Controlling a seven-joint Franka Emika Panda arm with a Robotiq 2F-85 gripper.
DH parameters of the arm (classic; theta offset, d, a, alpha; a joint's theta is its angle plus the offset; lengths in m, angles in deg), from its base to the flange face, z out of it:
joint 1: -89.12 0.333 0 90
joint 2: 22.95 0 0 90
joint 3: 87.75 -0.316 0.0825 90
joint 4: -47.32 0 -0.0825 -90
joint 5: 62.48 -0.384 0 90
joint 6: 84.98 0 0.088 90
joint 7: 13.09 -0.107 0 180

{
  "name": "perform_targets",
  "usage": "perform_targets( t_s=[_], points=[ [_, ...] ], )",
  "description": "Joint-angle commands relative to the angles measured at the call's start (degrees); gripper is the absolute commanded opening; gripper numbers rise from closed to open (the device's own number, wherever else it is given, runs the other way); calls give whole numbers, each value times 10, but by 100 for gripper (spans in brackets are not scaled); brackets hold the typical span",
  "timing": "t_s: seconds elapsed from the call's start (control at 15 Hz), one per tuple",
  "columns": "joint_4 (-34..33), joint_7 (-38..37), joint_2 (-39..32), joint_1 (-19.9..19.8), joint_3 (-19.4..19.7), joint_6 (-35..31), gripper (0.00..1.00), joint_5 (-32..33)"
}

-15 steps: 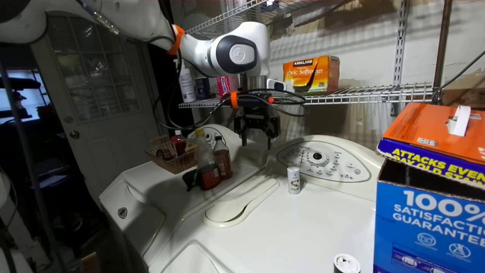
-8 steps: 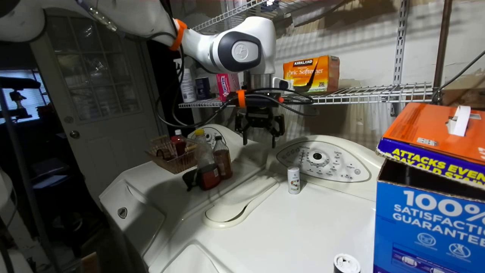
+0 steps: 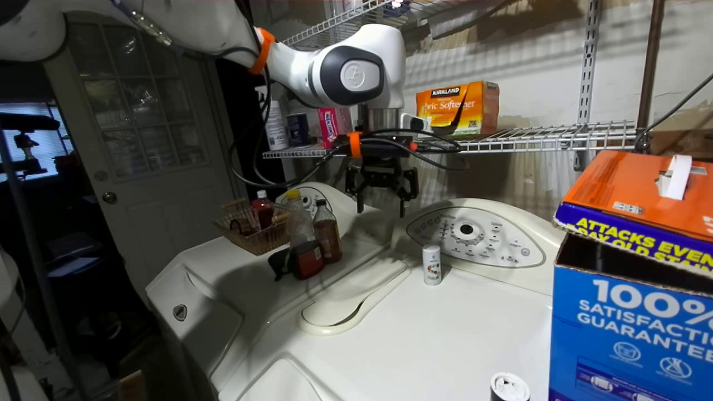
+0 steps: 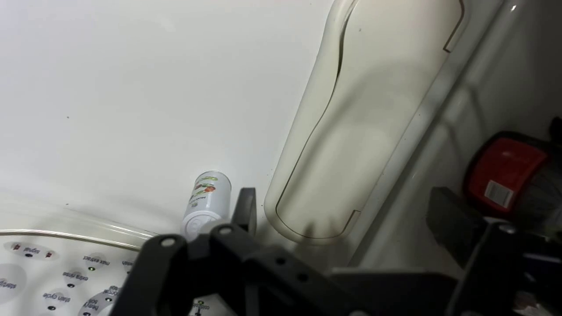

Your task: Press a button on the washing machine on the right

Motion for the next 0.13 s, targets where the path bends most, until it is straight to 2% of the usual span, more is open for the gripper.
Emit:
perform_targets(
  t_s=[0.0,0.07],
  points=[
    [-2,1,0,8,8,2,100,-2],
    [-2,1,0,8,8,2,100,-2]
  ],
)
